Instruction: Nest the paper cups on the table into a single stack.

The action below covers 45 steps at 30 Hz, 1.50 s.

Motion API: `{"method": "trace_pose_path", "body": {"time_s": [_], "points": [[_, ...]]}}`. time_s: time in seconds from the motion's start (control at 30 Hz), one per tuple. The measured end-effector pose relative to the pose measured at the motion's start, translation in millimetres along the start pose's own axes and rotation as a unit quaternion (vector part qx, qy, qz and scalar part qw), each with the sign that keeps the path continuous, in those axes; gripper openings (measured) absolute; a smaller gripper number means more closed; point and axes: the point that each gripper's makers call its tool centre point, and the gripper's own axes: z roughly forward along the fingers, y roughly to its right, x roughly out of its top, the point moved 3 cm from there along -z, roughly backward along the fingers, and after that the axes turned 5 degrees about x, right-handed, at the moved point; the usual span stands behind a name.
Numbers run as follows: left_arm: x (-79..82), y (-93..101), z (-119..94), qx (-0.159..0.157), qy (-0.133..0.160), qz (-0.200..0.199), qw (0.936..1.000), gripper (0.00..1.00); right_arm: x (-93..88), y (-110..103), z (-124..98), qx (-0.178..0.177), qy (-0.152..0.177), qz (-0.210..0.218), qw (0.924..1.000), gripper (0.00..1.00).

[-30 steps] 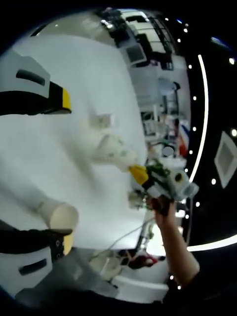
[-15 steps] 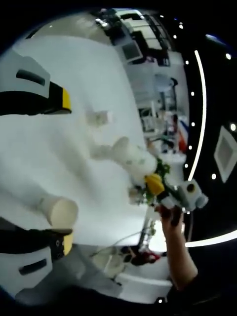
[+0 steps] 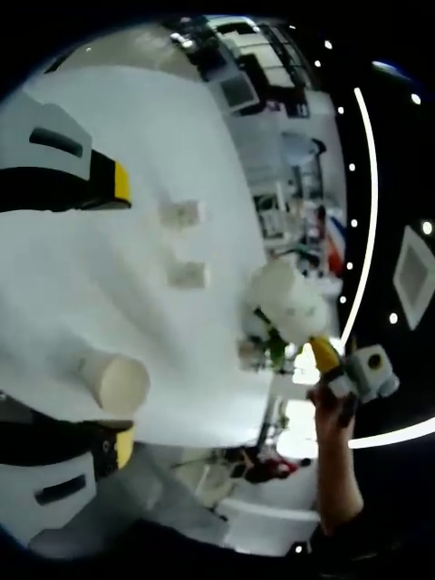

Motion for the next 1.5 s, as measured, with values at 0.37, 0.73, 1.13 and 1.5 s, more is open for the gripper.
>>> {"method": "trace_pose_path", "body": {"time_s": [0.37,0.73,1.13,1.5], "points": [[-2.5,3.4,-3.1,-0.002,0.000,0.001,1.0000,0.96,8.5,-16.1,-12.2,-0.009,-0.018,-0.027,0.9994,0.00],[-8.0,6.1,-5.6,-0.004,-0.003,0.003,1.0000,0.96,15.3,-44.2,-9.8,-0.008,-0.079,-0.096,0.9922,0.00],[-13.1,8.5,-7.6,-0.007,-0.004,0.009,0.9999,0.95,17.9,-63.0,-3.7,0.002,-0.149,-0.147,0.9778,0.00],[-16.0,8.8,-10.4,-0.007,-0.004,0.011,0.9999,0.95,-5.6,-80.7,14.2,0.019,-0.248,-0.232,0.9406,0.00]]}}
